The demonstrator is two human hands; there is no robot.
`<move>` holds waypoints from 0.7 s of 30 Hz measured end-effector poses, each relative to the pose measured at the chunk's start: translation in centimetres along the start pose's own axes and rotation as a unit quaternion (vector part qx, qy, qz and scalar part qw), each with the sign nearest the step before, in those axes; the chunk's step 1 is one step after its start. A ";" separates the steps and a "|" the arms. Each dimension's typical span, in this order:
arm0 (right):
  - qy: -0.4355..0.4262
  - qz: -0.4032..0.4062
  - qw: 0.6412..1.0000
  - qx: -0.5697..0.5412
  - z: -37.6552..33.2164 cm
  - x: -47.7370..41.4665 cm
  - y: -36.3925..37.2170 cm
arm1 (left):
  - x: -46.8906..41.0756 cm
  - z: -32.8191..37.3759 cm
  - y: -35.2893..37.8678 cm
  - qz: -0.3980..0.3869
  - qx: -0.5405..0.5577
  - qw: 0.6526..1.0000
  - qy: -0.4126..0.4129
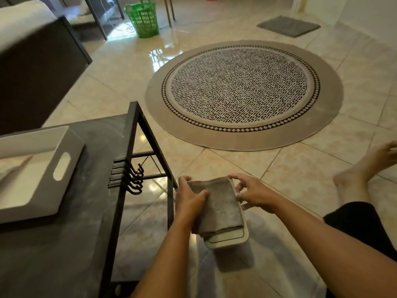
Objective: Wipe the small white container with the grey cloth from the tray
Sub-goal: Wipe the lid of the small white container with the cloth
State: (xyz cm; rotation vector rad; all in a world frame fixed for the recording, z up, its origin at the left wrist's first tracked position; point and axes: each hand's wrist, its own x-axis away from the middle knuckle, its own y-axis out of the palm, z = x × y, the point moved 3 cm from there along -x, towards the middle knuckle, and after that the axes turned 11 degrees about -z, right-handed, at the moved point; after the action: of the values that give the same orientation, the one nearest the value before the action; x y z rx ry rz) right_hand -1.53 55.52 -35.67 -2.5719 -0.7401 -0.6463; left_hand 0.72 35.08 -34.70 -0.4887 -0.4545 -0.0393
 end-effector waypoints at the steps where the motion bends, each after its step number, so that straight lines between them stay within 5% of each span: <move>1: -0.001 0.000 1.000 -0.002 0.0 -0.1 0.0 | 0.1 -0.1 0.0 0.037 -0.082 0.996 0.005; 4: -0.008 -0.006 1.000 -0.003 -0.2 -0.2 0.0 | 0.9 0.6 0.7 0.086 -0.254 0.956 0.119; 7: -0.010 -0.009 1.000 -0.010 -0.3 -0.4 0.1 | 1.4 0.1 3.4 -0.015 -0.366 0.904 0.219; 12: -0.009 -0.007 1.000 -0.011 -0.2 -0.8 0.4 | 1.0 -2.1 5.1 -0.082 -0.415 0.883 0.203; 17: -0.009 -0.006 1.000 -0.016 0.1 -0.9 0.5 | 0.9 -2.1 4.5 -0.085 -0.350 0.907 0.218; 21: -0.008 -0.002 1.000 -0.010 0.2 -1.0 0.5 | 0.9 -1.6 4.8 -0.062 -0.440 0.869 0.219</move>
State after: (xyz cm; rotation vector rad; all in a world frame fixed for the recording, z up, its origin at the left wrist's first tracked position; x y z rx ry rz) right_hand -1.89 54.84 -36.45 -2.5967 -0.7470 -0.6391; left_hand 2.88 38.65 -37.77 -1.3180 0.0139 -0.4912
